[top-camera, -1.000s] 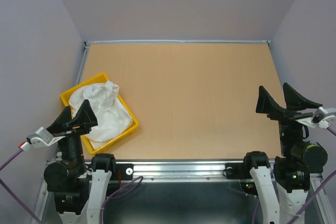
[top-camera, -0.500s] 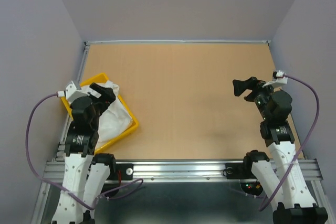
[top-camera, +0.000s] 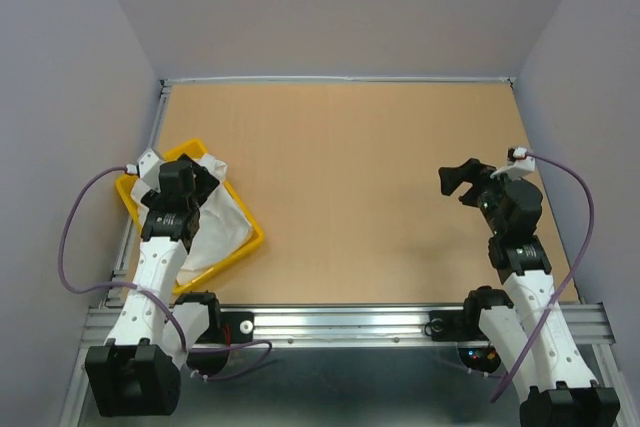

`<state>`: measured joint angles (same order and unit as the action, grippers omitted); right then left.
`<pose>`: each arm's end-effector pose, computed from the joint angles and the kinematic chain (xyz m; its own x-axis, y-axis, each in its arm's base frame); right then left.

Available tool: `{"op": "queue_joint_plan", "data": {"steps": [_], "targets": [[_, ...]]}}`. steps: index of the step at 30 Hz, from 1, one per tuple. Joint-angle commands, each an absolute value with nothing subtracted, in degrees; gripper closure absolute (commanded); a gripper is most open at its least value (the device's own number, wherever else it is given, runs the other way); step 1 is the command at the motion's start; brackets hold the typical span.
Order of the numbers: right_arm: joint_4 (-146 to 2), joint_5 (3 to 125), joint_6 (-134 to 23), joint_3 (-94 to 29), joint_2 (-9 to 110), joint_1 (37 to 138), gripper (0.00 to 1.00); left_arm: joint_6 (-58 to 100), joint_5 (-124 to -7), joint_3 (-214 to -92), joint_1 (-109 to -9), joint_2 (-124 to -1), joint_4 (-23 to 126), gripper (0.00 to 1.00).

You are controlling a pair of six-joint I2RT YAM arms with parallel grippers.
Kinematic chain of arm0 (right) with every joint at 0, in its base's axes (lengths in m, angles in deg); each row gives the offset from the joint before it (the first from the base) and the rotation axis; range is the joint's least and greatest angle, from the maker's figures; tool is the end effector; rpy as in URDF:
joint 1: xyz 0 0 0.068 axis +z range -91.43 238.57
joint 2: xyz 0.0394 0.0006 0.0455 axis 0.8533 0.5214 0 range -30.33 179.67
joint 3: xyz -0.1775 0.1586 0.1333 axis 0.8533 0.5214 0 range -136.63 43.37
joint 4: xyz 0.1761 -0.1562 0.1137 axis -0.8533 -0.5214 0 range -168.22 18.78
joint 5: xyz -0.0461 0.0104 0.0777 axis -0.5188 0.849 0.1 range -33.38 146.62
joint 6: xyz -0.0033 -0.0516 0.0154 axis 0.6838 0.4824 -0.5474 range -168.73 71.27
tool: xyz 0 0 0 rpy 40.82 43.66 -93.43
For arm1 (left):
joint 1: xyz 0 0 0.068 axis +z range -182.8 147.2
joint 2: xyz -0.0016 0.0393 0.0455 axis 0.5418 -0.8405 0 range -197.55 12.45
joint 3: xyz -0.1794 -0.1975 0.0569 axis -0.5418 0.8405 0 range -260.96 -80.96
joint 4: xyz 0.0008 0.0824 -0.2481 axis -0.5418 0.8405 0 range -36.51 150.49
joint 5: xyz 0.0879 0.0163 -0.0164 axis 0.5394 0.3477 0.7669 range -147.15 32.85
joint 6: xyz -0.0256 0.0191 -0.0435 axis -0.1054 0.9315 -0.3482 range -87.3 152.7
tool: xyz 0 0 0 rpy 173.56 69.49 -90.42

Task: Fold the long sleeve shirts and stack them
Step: Grab the shirt from the pile

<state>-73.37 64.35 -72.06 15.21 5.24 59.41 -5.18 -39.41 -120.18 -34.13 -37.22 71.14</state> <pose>0.1636 0.0072 0.2768 -0.2107 0.3895 -0.8966 -0.0693 0.9089 0.4112 0.1962 0.0063 0.2785 -0.2203 -0.5799 -0.7843 -0.4837 0.7632 -0.4284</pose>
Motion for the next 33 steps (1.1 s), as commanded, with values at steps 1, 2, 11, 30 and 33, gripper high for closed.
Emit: {"op": "queue_joint_plan", "data": {"steps": [1, 2, 11, 30, 33], "targets": [[-69.6, 64.7, -71.5, 16.8, 4.0, 59.8, 0.00, -5.9, -36.3, -116.0, -30.7, -39.2, 65.5, 0.01], [-69.5, 64.9, -71.5, 17.2, 3.9, 59.9, 0.00, -6.1, -36.5, -114.4, -29.9, -39.8, 64.5, 0.01], [-67.7, 65.4, -71.6, 18.1, 3.5, 60.4, 0.00, -8.3, -37.7, -110.9, -26.6, -47.0, 54.4, 0.01], [-66.6, 66.0, -71.6, 18.5, 2.4, 61.3, 0.00, -6.9, -33.8, -124.3, -26.6, -53.3, 66.3, 1.00], [-66.6, 66.3, -71.6, 18.4, 1.8, 61.4, 0.00, -5.3, -33.0, -133.1, -27.0, -50.3, 71.7, 1.00]]}}
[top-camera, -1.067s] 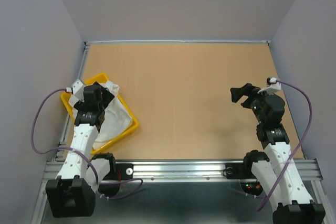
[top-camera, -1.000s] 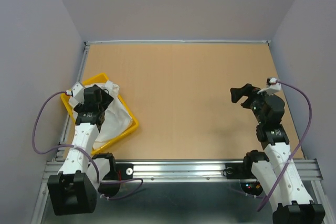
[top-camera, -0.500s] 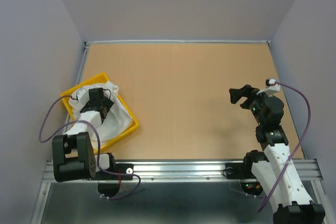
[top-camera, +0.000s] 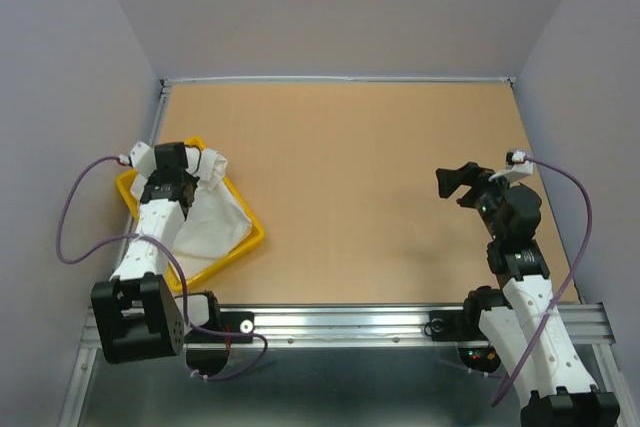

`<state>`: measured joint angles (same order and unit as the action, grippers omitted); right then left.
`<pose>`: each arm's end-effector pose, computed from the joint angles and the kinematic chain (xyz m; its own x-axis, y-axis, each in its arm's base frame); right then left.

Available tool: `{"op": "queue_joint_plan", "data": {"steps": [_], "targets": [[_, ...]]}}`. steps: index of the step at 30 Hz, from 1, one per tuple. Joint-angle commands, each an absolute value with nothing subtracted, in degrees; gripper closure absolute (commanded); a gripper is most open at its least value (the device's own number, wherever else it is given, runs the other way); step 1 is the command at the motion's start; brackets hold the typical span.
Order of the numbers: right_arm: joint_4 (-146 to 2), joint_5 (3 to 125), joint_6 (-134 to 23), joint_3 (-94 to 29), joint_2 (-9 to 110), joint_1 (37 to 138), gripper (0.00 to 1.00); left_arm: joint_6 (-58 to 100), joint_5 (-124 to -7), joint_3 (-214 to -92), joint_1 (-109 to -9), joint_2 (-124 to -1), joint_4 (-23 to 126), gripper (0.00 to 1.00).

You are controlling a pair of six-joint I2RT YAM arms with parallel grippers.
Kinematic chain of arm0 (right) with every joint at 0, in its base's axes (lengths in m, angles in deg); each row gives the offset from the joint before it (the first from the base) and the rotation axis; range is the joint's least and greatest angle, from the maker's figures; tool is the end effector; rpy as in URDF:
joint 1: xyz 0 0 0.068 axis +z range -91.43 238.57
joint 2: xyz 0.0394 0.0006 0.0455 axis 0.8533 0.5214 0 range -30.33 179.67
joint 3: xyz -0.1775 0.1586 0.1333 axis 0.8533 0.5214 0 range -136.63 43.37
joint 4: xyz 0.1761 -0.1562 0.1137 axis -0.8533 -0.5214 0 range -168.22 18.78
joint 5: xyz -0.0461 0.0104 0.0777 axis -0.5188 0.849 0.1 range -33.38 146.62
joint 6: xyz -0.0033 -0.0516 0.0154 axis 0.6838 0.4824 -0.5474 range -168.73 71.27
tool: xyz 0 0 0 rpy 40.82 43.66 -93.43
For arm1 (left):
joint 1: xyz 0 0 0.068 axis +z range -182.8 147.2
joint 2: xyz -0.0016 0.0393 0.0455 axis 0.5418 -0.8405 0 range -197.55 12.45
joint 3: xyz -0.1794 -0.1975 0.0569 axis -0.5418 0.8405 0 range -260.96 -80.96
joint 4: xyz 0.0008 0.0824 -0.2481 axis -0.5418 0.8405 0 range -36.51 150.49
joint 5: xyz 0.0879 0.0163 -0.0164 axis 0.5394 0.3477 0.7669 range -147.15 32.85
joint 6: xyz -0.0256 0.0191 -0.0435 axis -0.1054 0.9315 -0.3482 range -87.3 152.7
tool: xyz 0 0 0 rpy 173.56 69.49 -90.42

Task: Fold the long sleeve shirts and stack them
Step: Grab the shirt from the pile, then move the shirt to the center of the board

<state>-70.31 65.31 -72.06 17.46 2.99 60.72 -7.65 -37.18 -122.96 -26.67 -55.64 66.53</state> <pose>0.1582 0.0114 0.2740 -0.1780 0.3852 -0.9055 -0.1270 0.9035 0.4093 0.2484 0.0389 0.2367 -0.2427 -0.6382 -0.7307 -0.6835 0.6470 -0.3381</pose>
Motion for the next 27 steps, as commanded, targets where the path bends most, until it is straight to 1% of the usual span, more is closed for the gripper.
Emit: {"op": "queue_joint_plan", "data": {"steps": [1, 2, 4, 5, 7, 8, 9, 10, 11, 12, 13, 14, 16, 17, 18, 21, 23, 27], "targets": [[-66.6, 66.4, -71.5, 18.4, 1.8, 61.4, 0.00, -5.0, -33.5, -135.6, -27.4, -49.7, 72.5, 1.00], [-66.6, 66.5, -71.6, 18.5, 1.6, 61.6, 0.00, -4.4, -34.1, -140.7, -28.1, -49.3, 73.1, 1.00], [-66.6, 66.7, -71.5, 18.3, 1.1, 61.6, 0.00, -4.2, -36.1, -146.3, -31.2, -48.8, 74.3, 1.00], [-66.6, 66.8, -71.4, 18.4, 0.9, 61.6, 0.00, -4.2, -36.8, -152.4, -34.9, -49.4, 74.5, 1.00], [-66.6, 66.9, -71.5, 18.3, 0.6, 61.8, 0.00, -4.0, -36.9, -158.8, -39.6, -50.7, 74.4, 1.00], [-66.6, 66.9, -71.5, 18.3, 0.3, 61.8, 0.00, -3.6, -37.2, -165.9, -41.9, -51.9, 74.2, 1.00], [-66.6, 66.9, -71.5, 18.4, 0.2, 62.1, 0.00, -2.3, -39.1, -169.4, -46.6, -54.5, 73.7, 1.00], [-66.6, 66.8, -71.5, 18.2, -0.1, 62.1, 0.00, -1.8, -40.7, -173.2, -48.5, -56.1, 73.2, 1.00], [-66.7, 66.9, -71.5, 18.1, -0.2, 62.2, 0.00, -1.3, -42.2, -180.6, -51.1, -57.6, 72.6, 1.00], [-66.6, 67.0, -71.4, 17.9, -0.4, 62.3, 0.00, 0.1, -44.6, -184.4, -53.2, -60.8, 71.9, 1.00], [-66.8, 67.2, -71.4, 17.7, -0.6, 62.3, 0.00, 0.7, -45.8, -188.1, -57.9, -62.5, 70.2, 1.00], [-66.7, 67.3, -71.4, 17.5, -0.8, 62.4, 0.00, 1.7, -46.9, -195.4, -60.2, -64.2, 69.3, 1.00], [-67.2, 67.4, -71.4, 16.9, -1.1, 62.5, 0.00, 4.4, -49.6, -202.7, -64.7, -69.4, 66.7, 1.00], [-67.3, 67.5, -71.4, 16.7, -1.3, 62.6, 0.00, 5.4, -50.6, -205.9, -68.5, -70.9, 65.5, 1.00], [-67.7, 67.3, -71.4, 16.2, -1.6, 62.5, 0.00, 6.4, -53.2, -211.2, -70.7, -73.7, 64.4, 1.00], [-68.6, 67.1, -71.1, 15.5, -2.1, 62.6, 0.00, 8.7, -58.8, -213.9, -75.3, -76.2, 56.8, 1.00], [-69.5, 66.7, -71.1, 14.6, -2.4, 62.5, 0.00, 9.0, -59.6, -211.9, -76.4, -76.3, 52.1, 1.00], [-71.0, 66.3, -70.3, 12.4, -2.8, 62.5, 0.00, 9.6, -59.3, -206.8, -76.6, -75.0, 50.2, 1.00]]}}
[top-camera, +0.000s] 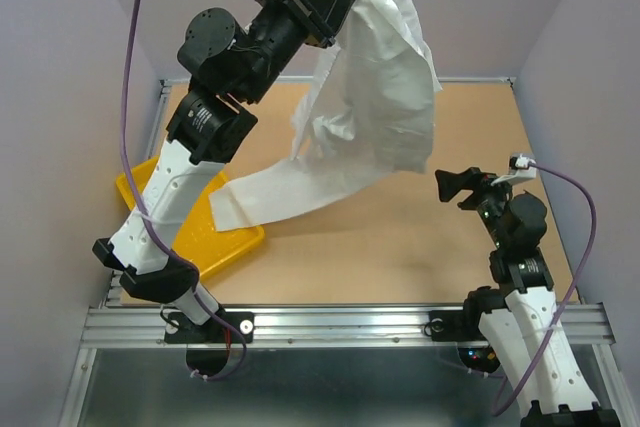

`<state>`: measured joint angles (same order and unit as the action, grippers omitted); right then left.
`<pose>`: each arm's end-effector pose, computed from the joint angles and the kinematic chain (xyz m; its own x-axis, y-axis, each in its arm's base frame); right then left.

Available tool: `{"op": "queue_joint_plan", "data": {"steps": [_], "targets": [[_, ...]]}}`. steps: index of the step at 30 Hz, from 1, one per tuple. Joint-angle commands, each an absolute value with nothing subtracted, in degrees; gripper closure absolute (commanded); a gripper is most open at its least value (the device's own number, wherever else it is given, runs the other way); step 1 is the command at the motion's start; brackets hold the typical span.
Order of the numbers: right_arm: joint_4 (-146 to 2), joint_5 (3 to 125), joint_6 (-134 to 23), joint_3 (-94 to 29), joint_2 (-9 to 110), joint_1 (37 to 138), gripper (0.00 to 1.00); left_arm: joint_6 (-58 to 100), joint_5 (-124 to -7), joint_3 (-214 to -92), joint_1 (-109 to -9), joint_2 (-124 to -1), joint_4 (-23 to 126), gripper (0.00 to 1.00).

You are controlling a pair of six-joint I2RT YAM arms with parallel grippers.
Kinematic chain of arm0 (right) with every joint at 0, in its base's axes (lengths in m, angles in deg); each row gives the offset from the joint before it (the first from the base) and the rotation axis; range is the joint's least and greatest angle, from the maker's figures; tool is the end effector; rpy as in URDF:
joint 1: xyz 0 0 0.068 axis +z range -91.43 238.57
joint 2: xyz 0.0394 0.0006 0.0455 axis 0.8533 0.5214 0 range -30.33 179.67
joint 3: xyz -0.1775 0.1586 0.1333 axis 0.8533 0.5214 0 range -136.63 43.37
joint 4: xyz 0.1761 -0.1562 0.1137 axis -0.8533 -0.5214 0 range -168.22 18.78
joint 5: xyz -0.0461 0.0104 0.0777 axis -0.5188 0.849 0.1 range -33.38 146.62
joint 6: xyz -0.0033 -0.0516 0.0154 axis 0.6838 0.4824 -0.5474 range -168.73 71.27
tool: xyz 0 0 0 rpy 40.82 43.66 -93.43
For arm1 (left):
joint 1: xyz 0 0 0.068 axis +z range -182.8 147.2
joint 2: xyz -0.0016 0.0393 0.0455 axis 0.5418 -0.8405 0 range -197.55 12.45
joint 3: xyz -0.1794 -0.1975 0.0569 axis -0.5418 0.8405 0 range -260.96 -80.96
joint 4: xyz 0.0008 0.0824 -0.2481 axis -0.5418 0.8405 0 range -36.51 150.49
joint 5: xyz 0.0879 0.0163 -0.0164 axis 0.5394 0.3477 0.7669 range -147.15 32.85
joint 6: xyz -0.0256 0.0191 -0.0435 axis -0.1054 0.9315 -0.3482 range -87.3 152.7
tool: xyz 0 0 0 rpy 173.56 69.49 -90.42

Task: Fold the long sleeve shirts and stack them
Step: Move the shirt to the center of the board, then flatten the shirt out

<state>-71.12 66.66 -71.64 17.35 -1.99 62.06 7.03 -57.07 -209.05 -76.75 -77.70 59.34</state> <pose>0.1432 0.0150 0.2846 -0.1266 0.3765 -0.9177 -0.2003 0.8964 0.3954 0.1943 -0.1872 0.6336 0.0445 -0.6445 -0.7633 0.7905 0.4899 -0.3676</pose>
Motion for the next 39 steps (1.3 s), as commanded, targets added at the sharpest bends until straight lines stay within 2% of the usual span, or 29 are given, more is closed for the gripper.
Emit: {"op": "queue_joint_plan", "data": {"steps": [1, 3, 8, 10, 11, 13, 18, 22, 27, 34, 39], "targets": [[-71.0, 65.9, -70.2, 11.7, -2.9, 62.5, 0.00, 9.7, -59.2, -205.0, -76.6, -74.3, 48.8, 1.00], [-72.9, 65.2, -70.0, 11.3, -2.9, 62.5, 0.00, 10.6, -57.6, -197.3, -76.7, -71.7, 47.3, 0.96], [-73.9, 64.4, -70.4, 10.8, -2.3, 62.6, 0.00, 13.9, -48.3, -177.7, -76.6, -66.1, 45.1, 0.74], [-74.7, 63.7, -70.3, 10.3, -2.0, 62.6, 0.00, 15.3, -40.7, -172.1, -76.5, -63.5, 45.2, 0.60], [-75.2, 63.3, -70.3, 10.1, -1.9, 62.5, 0.00, 15.8, -37.7, -169.5, -76.4, -63.0, 45.4, 0.43], [-76.3, 62.6, -70.3, 9.5, -1.7, 62.5, 0.00, 15.3, -30.8, -164.1, -75.1, -63.1, 49.1, 0.29], [-78.4, 60.9, -70.1, 8.3, 0.3, 62.5, 0.00, 9.5, -36.2, -161.6, -67.1, -66.5, 64.3, 0.20], [-79.7, 60.9, -69.7, 7.3, 3.9, 62.6, 0.00, 10.0, -38.2, -153.8, -66.6, -62.3, 64.0, 0.14], [-80.6, 64.8, -69.9, 5.4, 10.5, 62.5, 0.00, 12.2, -36.1, -142.7, -66.6, -52.3, 62.7, 0.14], [-83.9, 76.0, -70.3, 0.3, 28.7, 64.2, 0.00, 12.5, -32.8, -131.1, -66.4, -40.9, 63.2, 0.14], [-84.8, 68.1, -70.1, -1.8, 37.6, 75.2, 0.00, 14.2, -32.6, -123.4, -66.3, -35.3, 63.2, 0.14]]}}
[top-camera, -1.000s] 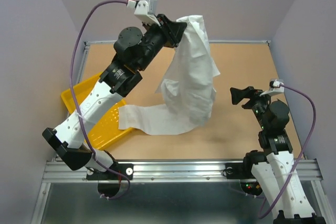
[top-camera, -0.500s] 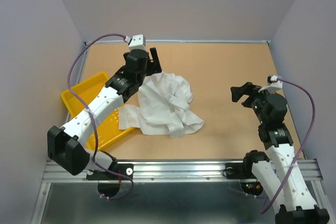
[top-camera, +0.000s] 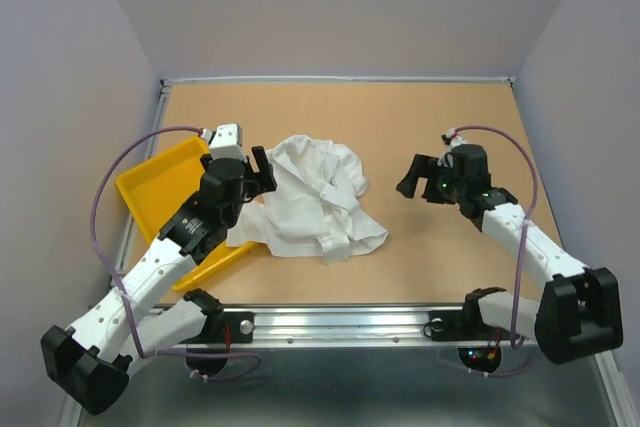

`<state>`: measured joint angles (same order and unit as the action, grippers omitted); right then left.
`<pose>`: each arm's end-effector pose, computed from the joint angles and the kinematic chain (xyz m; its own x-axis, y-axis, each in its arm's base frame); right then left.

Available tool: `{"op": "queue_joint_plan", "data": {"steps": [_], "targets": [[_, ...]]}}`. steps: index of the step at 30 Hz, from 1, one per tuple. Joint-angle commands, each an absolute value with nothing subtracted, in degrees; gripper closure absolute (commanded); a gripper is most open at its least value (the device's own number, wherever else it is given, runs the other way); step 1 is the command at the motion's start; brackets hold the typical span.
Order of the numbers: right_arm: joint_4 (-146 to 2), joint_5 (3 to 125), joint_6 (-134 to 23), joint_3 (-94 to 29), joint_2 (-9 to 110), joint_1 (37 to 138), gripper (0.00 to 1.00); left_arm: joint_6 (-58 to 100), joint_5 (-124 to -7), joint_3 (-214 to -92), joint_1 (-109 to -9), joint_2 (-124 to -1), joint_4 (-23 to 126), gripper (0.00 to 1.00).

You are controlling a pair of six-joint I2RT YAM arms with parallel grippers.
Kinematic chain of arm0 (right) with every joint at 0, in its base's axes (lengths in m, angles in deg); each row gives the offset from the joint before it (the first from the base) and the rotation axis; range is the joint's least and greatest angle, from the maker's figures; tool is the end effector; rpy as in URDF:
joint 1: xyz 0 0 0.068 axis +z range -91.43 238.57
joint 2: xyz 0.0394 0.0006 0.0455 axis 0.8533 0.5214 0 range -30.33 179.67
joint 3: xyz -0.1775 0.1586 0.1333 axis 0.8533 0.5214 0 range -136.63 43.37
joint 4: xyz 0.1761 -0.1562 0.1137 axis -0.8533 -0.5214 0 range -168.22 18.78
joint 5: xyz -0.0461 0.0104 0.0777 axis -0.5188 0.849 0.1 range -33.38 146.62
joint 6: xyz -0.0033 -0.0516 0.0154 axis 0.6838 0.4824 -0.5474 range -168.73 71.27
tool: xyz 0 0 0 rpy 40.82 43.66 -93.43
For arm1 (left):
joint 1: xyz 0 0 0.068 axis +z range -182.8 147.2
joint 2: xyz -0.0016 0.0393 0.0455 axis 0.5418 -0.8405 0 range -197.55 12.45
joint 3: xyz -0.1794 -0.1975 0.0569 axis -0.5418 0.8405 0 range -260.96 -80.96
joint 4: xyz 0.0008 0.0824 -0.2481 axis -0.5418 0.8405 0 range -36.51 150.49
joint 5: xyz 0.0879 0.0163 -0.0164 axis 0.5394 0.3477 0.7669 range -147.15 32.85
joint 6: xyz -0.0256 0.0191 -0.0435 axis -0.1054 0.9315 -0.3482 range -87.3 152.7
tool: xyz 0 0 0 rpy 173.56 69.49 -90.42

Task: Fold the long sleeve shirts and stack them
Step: Flatten the shirt out

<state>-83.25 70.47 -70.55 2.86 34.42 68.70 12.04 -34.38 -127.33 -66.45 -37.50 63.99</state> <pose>0.2376 0.0511 0.2421 -0.6747 0.2462 -0.6958 -0.1183 0.8944 0.4313 0.1757 -0.1004 0.3341 -0.2595 -0.2181 -0.9408 0.1143 0.9604 -0.2542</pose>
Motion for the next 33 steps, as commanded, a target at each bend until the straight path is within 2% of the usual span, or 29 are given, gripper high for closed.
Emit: {"op": "queue_joint_plan", "data": {"steps": [1, 3, 10, 18, 24, 26, 28, 31, 32, 33], "targets": [[-84.8, 67.9, -70.4, -2.6, 38.7, 77.6, 0.00, 14.9, -32.4, -122.5, -66.3, -34.8, 63.3, 0.14], [-84.6, 67.3, -71.0, -3.2, 40.6, 79.5, 0.00, 13.1, -30.9, -121.5, -66.1, -33.9, 64.8, 0.11], [-83.1, 61.5, -72.5, -7.5, 46.7, 89.8, 0.00, 13.6, -33.3, -116.0, -65.4, -27.5, 58.5, 0.11], [-79.1, 57.2, -73.6, -16.3, 57.5, 102.8, 0.00, 13.3, -35.0, -117.3, -63.5, -32.6, 60.2, 0.11], [-77.9, 54.3, -74.5, -20.1, 66.7, 104.0, 0.00, 13.5, -35.5, -117.3, -62.5, -33.7, 60.0, 0.11], [-77.6, 50.7, -74.5, -20.7, 69.1, 104.0, 0.04, 13.5, -35.6, -117.3, -62.2, -33.8, 59.8, 0.11], [-77.6, 45.9, -74.4, -20.9, 70.3, 104.1, 0.09, 13.4, -35.6, -117.2, -62.2, -33.5, 59.8, 0.11], [-77.6, 38.8, -74.0, -21.0, 70.6, 104.0, 0.36, 13.4, -35.7, -117.0, -62.1, -33.4, 59.6, 0.11], [-77.6, 36.7, -73.8, -20.7, 70.3, 104.0, 0.57, 13.5, -35.7, -117.1, -62.0, -33.5, 59.6, 0.11], [-77.6, 32.8, -73.4, -20.6, 70.0, 104.0, 0.67, 13.5, -35.6, -117.1, -61.9, -33.4, 59.6, 0.11]]}}
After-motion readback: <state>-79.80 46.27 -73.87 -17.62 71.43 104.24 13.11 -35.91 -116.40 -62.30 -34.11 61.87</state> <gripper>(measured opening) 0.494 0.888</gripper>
